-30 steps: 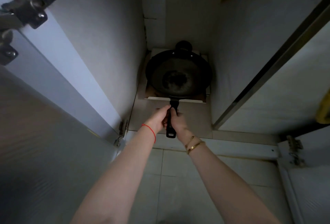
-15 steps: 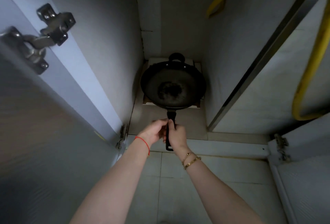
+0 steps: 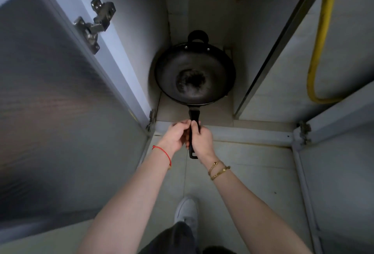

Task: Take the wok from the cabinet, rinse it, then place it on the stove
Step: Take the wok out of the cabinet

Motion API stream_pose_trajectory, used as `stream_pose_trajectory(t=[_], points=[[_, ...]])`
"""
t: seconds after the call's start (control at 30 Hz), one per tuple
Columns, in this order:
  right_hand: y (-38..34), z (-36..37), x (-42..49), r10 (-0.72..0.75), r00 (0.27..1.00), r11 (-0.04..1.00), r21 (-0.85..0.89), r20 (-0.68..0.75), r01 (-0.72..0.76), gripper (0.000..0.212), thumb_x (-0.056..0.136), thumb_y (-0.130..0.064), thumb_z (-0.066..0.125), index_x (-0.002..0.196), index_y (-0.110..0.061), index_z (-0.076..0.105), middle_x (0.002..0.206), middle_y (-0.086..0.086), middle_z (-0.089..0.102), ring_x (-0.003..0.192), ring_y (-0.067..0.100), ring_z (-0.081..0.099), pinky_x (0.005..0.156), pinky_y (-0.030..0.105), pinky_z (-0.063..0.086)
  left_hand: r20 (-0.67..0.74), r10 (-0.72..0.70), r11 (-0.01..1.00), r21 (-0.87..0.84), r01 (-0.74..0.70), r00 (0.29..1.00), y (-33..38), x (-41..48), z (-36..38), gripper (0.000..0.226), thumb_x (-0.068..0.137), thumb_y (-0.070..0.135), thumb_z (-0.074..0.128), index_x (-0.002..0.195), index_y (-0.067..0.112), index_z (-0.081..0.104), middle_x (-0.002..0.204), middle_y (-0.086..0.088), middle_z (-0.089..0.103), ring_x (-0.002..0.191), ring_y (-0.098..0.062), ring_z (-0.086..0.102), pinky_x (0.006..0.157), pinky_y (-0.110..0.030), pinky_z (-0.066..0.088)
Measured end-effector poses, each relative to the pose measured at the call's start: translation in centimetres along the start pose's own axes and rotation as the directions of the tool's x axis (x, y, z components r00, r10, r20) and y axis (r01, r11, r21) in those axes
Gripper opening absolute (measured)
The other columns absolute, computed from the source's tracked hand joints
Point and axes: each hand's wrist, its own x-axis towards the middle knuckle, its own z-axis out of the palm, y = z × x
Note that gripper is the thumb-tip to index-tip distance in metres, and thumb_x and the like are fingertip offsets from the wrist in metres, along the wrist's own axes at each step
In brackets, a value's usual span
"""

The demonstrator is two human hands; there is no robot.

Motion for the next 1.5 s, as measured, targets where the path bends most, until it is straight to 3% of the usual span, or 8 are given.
stream_pose_trajectory(t=[0.2, 0.33, 0.43, 0.57, 0.8, 0.97, 1.2, 1.5], points=[[-1.9, -3.1, -9.5, 0.094, 0.996, 0.996, 0.004, 0.012, -0.094, 0.042, 0.105, -0.029, 0.043, 0.087, 0.001, 0.067, 0.074, 0.018, 0.063, 0.071, 0.031, 0.061, 0.072, 0.049, 0.055, -0.117, -0.087, 0.996, -0.028, 0.085, 0.989, -3.1, -7.7, 0.4, 0.032, 0.099, 0.011, 0.047, 0.130, 0.002, 0.051, 0.119, -0.020, 0.062, 0.067, -0.023, 0.055, 0.040, -0.022, 0.038], [-3.9, -5.5, -16.8, 0.147, 0.989, 0.987, -0.073, 0.023, -0.145, 0.047, 0.105, -0.029, 0.042, 0.091, 0.007, 0.067, 0.081, 0.023, 0.070, 0.075, 0.032, 0.064, 0.073, 0.044, 0.053, -0.162, -0.129, 0.987, -0.115, 0.111, 0.978, -4.9, -15.1, 1.3, 0.014, 0.098, 0.006, 0.048, 0.106, 0.007, 0.059, 0.097, -0.011, 0.073, 0.068, -0.020, 0.064, 0.061, -0.028, 0.042], [-5.5, -7.5, -22.7, 0.173, 0.984, 0.980, -0.107, 0.033, -0.169, 0.046, 0.105, -0.032, 0.042, 0.085, 0.002, 0.066, 0.073, 0.018, 0.068, 0.070, 0.031, 0.065, 0.066, 0.036, 0.051, -0.120, -0.143, 0.988, -0.084, 0.133, 0.983, -5.5, -21.4, 1.8, 0.031, 0.100, 0.007, 0.043, 0.085, 0.014, 0.069, 0.078, -0.002, 0.077, 0.068, -0.020, 0.057, 0.061, -0.025, 0.041], [-8.2, -10.2, -30.7, 0.187, 0.982, 0.976, -0.118, 0.020, -0.183, 0.044, 0.104, -0.032, 0.044, 0.073, -0.006, 0.062, 0.066, 0.013, 0.065, 0.065, 0.029, 0.064, 0.065, 0.037, 0.050, -0.128, -0.164, 0.986, -0.044, 0.159, 0.978, -5.1, -31.1, 2.8, 0.030, 0.099, 0.006, 0.042, 0.095, 0.007, 0.072, 0.096, -0.009, 0.073, 0.076, -0.020, 0.065, 0.063, -0.026, 0.048], [-14.3, -14.4, -43.4, 0.190, 0.982, 0.969, -0.165, 0.012, -0.186, 0.047, 0.104, -0.032, 0.045, 0.072, -0.003, 0.064, 0.065, 0.015, 0.065, 0.065, 0.029, 0.063, 0.068, 0.038, 0.050, -0.142, -0.198, 0.979, 0.012, 0.202, 0.970, -3.3, -47.1, 4.8, 0.032, 0.101, 0.009, 0.039, 0.111, -0.001, 0.068, 0.086, -0.016, 0.066, 0.029, -0.011, 0.051, 0.028, -0.014, 0.032], [-18.6, -16.1, -50.6, 0.190, 0.982, 0.974, -0.128, 0.017, -0.186, 0.045, 0.104, -0.031, 0.044, 0.067, -0.009, 0.056, 0.062, 0.015, 0.062, 0.068, 0.041, 0.065, 0.070, 0.050, 0.054, -0.112, -0.187, 0.982, 0.008, 0.189, 0.976, -2.1, -55.4, 5.1, 0.034, 0.100, 0.005, 0.040, 0.085, 0.011, 0.070, 0.083, -0.012, 0.067, 0.062, -0.023, 0.050, 0.044, -0.023, 0.037], [-24.0, -16.8, -58.8, 0.169, 0.983, 0.985, -0.010, -0.066, -0.170, 0.052, 0.103, -0.034, 0.044, 0.069, 0.005, 0.055, 0.058, 0.022, 0.063, 0.052, 0.029, 0.056, 0.062, 0.053, 0.054, -0.034, -0.139, 0.987, 0.072, 0.141, 0.990, 0.3, -64.1, 3.8, 0.034, 0.098, 0.004, 0.044, 0.081, 0.012, 0.072, 0.069, -0.002, 0.074, 0.062, -0.024, 0.054, 0.044, -0.022, 0.040], [-30.4, -17.3, -64.6, 0.131, 0.962, 0.985, 0.138, -0.240, -0.100, 0.046, 0.103, -0.034, 0.044, 0.067, -0.007, 0.051, 0.051, 0.009, 0.056, 0.048, 0.026, 0.054, 0.058, 0.054, 0.052, 0.207, -0.053, 0.981, 0.193, 0.012, 0.977, 4.3, -70.0, 4.0, 0.046, 0.098, 0.007, 0.046, 0.069, 0.019, 0.080, 0.078, -0.006, 0.071, 0.066, -0.022, 0.055, 0.054, -0.024, 0.041]])
